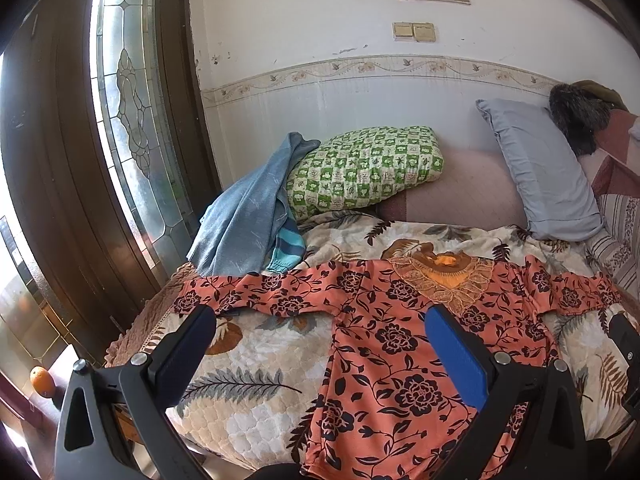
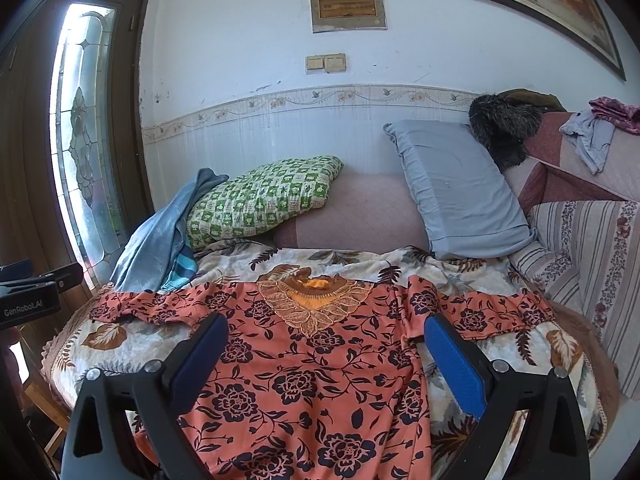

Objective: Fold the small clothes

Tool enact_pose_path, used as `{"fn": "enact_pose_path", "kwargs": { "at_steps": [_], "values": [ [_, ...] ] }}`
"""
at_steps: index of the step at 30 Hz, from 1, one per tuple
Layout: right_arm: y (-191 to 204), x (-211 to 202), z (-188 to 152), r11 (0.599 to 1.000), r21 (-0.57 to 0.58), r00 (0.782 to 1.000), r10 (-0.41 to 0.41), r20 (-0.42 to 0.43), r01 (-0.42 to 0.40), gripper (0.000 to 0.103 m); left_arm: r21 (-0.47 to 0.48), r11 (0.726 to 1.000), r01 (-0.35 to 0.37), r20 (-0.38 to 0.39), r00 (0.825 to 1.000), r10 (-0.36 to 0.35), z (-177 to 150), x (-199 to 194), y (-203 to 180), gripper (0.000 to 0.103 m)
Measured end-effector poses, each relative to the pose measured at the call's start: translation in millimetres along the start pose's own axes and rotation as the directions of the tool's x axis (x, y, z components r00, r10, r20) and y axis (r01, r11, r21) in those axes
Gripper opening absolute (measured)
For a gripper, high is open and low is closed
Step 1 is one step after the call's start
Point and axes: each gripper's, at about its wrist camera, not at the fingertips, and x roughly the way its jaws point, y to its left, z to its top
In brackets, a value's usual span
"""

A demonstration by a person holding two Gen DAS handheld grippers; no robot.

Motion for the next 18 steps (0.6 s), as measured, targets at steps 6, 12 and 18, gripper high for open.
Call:
{"fn": "enact_pose_path", "kwargs": {
  "at_steps": [6, 12, 18],
  "values": [
    [-0.9, -0.6, 0.5, 1.000, 0.002, 1.000, 0.000, -0.001, 0.000, 0.100, 0.002, 1.000, 0.003, -0.001, 1.000, -0.003, 1.7, 0.6, -0.6, 0.103],
    [-1.5, -1.4, 1.5, 1.000, 0.004, 1.000, 0.001, -0.001, -0.001, 0.100, 0.005, 1.000, 0.009, -0.004, 1.000, -0.009, 1.2, -0.2, -2.8, 0.103],
    [-2.5, -4.4, 1.0, 1.000, 0.004, 1.000, -0.003, -0.003, 0.003, 0.100, 0.012, 1.000, 0.020, -0.007, 1.000, -0.020, -2.7, -2.7, -4.0, 0.103]
  ]
}}
